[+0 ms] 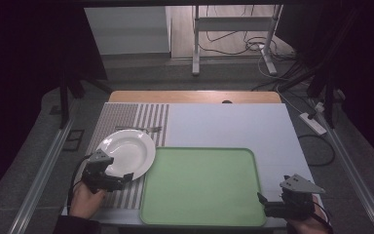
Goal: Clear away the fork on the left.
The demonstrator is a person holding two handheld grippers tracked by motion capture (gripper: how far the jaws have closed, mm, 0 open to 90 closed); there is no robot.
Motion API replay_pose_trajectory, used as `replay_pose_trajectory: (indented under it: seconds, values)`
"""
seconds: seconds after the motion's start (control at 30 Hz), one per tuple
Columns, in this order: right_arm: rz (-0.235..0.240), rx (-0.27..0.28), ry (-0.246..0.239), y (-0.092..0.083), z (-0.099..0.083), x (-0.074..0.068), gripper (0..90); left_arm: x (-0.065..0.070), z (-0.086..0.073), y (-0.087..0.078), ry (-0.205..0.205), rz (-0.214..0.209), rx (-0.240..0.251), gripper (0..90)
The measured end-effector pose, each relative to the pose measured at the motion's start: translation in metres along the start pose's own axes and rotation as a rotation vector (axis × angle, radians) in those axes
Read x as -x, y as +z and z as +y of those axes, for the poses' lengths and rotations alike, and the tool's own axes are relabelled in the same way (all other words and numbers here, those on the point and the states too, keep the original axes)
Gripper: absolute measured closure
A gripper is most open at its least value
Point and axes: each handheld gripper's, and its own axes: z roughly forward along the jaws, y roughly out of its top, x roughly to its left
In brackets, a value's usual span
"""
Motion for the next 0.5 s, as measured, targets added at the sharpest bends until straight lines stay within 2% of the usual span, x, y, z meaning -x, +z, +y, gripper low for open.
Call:
replay_pose_trajectory:
  seconds: [0.13,0.2,0.5]
  values:
    - [0.001,0.0,-0.002,0.0,0.0,0.0,0.0,-0.005,0.005,0.005,0.001,0.002,-0.01,0.0]
    - [0.001,0.0,-0.003,0.0,0.0,0.0,0.0,-0.011,0.01,0.011,0.017,0.008,-0.015,0.0]
    - [0.003,-0.002,-0.004,0.0,0.0,0.0,0.0,-0.023,0.026,0.025,0.02,0.012,-0.016,0.0]
